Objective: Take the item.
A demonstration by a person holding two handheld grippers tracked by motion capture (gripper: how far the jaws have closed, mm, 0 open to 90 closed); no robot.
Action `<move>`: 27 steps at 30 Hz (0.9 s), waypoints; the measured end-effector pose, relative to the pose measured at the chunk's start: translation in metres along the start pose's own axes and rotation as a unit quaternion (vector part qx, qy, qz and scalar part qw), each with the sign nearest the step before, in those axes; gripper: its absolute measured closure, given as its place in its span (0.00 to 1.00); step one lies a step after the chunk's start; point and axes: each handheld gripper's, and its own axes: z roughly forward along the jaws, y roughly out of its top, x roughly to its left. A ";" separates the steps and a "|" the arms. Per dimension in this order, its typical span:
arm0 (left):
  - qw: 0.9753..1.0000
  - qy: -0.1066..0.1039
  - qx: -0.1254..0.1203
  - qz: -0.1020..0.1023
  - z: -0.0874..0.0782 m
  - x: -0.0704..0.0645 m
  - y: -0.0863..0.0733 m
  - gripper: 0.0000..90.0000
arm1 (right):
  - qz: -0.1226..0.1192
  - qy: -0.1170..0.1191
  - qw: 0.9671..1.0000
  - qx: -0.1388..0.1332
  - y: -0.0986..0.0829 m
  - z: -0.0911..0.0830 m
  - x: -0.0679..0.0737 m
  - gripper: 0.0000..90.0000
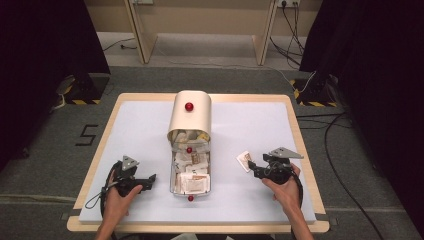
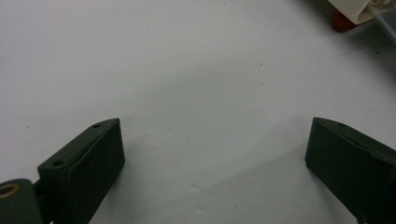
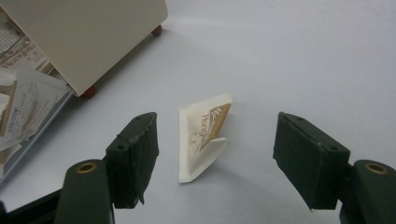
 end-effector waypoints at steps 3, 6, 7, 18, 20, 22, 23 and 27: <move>1.000 0.000 0.000 0.000 0.000 0.000 0.000 0.04 | 0.001 0.001 1.000 0.000 -0.001 -0.002 0.000 0.34; 1.000 0.000 0.000 0.000 0.000 0.000 0.000 0.04 | 0.002 0.001 1.000 -0.001 -0.001 -0.004 0.000 0.34; 1.000 0.000 0.000 0.000 0.000 0.000 0.000 0.04 | 0.002 0.002 1.000 -0.001 -0.002 -0.005 0.000 0.34; 1.000 0.000 0.000 0.000 0.000 0.000 0.000 0.04 | 0.001 0.005 1.000 -0.003 -0.004 -0.014 0.003 0.33; 1.000 0.000 0.000 0.000 0.000 0.000 0.000 0.04 | 0.001 0.006 1.000 -0.002 -0.005 -0.016 0.004 0.33; 1.000 0.000 0.000 0.000 0.000 0.000 0.000 0.04 | 0.002 0.007 1.000 -0.002 -0.006 -0.017 0.005 0.33; 1.000 0.000 0.000 0.000 0.000 0.000 0.000 0.04 | 0.002 0.008 1.000 -0.002 -0.007 -0.019 0.006 0.32; 1.000 0.000 0.000 0.000 0.000 0.000 0.000 0.04 | 0.003 0.009 1.000 -0.002 -0.008 -0.021 0.007 0.31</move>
